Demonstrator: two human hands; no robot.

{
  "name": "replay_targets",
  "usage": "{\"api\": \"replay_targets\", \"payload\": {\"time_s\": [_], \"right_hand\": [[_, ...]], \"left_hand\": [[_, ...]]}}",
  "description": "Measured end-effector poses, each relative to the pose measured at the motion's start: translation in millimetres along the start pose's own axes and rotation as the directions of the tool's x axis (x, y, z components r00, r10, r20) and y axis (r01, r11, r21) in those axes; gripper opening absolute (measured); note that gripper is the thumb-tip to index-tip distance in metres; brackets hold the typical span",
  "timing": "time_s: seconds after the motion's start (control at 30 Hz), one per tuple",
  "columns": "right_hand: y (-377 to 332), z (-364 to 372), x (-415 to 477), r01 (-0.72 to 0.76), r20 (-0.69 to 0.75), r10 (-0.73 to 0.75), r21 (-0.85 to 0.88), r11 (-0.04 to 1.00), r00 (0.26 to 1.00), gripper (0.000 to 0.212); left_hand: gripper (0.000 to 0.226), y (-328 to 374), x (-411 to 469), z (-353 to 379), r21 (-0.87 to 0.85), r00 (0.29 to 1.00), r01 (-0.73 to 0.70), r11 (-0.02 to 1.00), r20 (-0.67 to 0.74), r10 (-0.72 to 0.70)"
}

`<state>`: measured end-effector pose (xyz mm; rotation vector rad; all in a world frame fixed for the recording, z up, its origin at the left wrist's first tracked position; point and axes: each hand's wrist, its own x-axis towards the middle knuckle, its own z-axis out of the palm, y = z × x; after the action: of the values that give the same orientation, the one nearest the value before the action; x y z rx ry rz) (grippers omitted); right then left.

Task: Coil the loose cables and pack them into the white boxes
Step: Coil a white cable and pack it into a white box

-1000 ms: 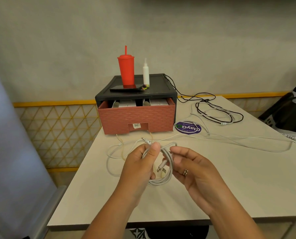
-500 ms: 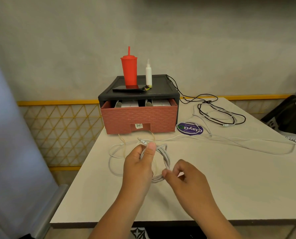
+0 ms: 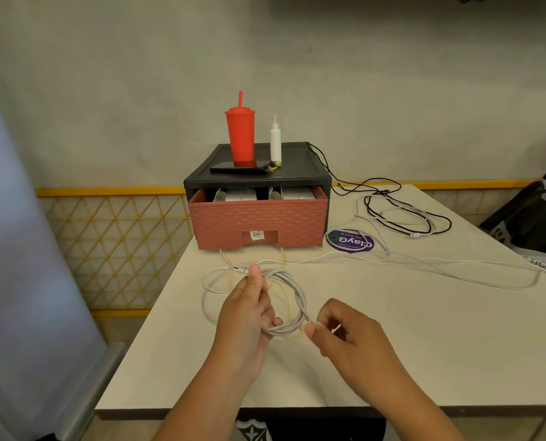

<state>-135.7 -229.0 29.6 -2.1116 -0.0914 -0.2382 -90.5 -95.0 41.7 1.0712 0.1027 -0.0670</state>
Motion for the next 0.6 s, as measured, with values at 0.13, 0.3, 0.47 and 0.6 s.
{"api": "replay_targets", "payload": {"time_s": [0.13,0.3,0.47,0.6], "right_hand": [[-3,2,0,-0.175,0.039,0.171,0.29,0.941,0.984,0.022],[-4,-2,1,-0.245,0.077,0.234,0.413,0.877,0.969,0.025],[-3,-3,-3,-0.24,0.036,0.245,0.386,0.891,0.969,0.021],[3,-11,0,-0.249,-0.002,0.269,0.376,0.893,0.963,0.021]], "left_hand": [[0.034,-5,-8,1,-0.08,0.994,0.097,0.992,0.059,-0.092],[0.036,-5,-12,0,-0.093,0.986,0.15,0.984,0.085,-0.143],[0.038,-5,-18,-1,0.022,0.985,0.164,0.986,0.044,-0.165],[0.024,-9,-13,-1,0.236,0.996,0.086,0.968,-0.022,-0.083]]}}
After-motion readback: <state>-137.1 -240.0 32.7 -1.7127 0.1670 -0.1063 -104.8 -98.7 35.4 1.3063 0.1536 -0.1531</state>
